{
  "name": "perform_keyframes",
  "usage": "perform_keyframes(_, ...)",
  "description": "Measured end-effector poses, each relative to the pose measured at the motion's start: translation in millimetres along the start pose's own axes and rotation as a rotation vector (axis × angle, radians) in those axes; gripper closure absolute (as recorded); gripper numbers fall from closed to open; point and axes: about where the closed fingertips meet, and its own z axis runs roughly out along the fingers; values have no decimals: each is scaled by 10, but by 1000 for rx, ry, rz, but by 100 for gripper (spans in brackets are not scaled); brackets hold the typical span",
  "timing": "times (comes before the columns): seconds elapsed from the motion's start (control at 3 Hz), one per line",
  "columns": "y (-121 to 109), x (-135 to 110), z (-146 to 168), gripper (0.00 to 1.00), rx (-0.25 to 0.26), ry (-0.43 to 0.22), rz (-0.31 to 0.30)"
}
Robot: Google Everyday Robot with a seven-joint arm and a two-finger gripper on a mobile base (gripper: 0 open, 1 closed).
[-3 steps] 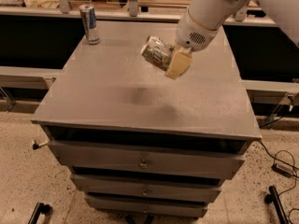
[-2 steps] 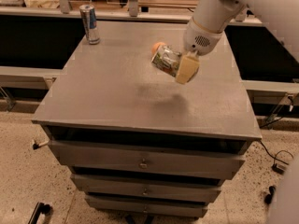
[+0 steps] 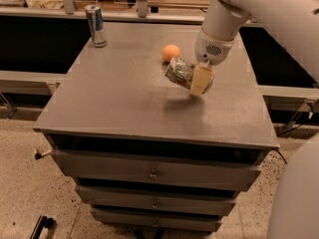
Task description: Knock 7up can over
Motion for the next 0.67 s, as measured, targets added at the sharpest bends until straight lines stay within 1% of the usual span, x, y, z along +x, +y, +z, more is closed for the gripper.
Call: perform_keyframes(0.67,-30,-4,58,35,13,5,-1)
